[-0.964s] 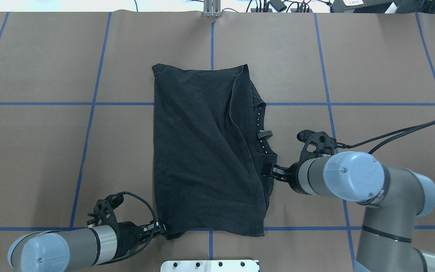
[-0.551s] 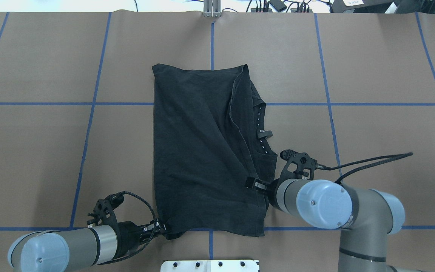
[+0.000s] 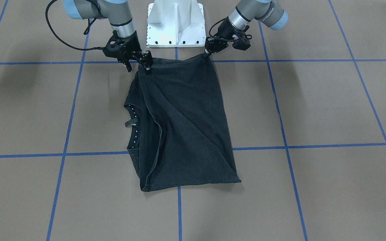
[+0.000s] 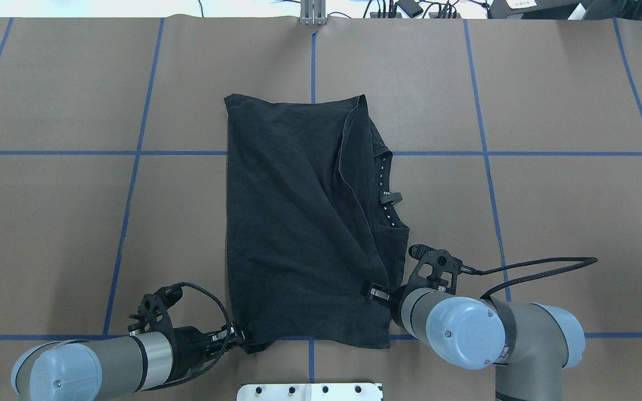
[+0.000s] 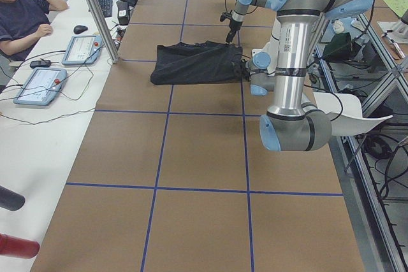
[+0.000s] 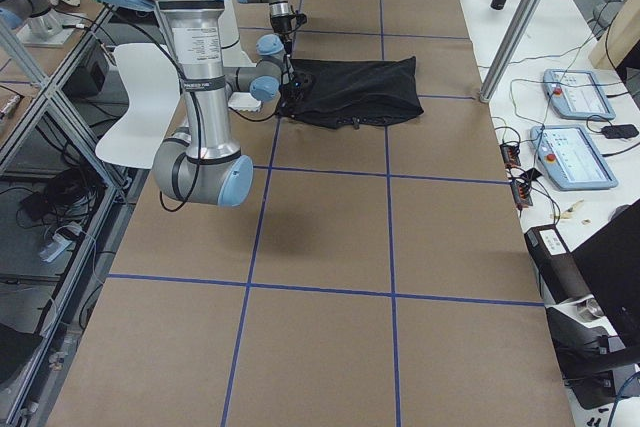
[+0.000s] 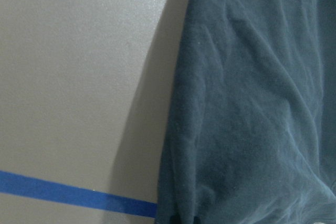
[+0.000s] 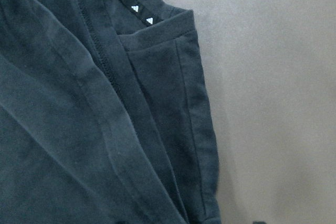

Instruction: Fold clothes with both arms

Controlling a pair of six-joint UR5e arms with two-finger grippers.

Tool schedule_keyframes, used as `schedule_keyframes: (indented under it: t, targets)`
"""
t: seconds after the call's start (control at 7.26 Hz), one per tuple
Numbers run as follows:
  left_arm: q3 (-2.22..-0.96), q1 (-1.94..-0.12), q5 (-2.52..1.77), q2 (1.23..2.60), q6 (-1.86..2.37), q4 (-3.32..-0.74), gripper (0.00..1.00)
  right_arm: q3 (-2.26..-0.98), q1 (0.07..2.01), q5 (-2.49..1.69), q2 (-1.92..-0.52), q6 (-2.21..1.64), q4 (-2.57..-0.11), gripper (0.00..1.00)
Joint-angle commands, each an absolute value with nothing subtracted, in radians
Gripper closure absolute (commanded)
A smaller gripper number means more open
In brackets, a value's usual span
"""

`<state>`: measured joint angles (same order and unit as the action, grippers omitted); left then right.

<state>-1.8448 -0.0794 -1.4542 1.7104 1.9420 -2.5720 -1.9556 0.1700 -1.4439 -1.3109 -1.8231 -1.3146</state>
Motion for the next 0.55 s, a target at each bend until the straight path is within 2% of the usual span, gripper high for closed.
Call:
schedule_keyframes:
  t: [0.0,0.14,0.28,0.41]
  targets:
    - [-1.845,-0.080,-1.454,1.710,1.942,-2.572,1.00,-1.947,0.164,-1.439,-1.312,-1.822,-1.315,0.34]
    - [-1.845,-0.078,-1.454,1.710,1.942,-2.572,1.00,-1.945,0.166,-1.440,-1.307,-1.822,-1.315,0.51]
    - [-1.845,-0.080,-1.454,1.710,1.942,-2.572,1.00,-1.947,0.166,-1.440,-1.307,-1.821,-1.313,0.73]
    - [-1.845,-0.080,-1.454,1.710,1.942,-2.572,1.00,-1.947,0.166,-1.440,-1.308,-1.819,-1.315,0.78]
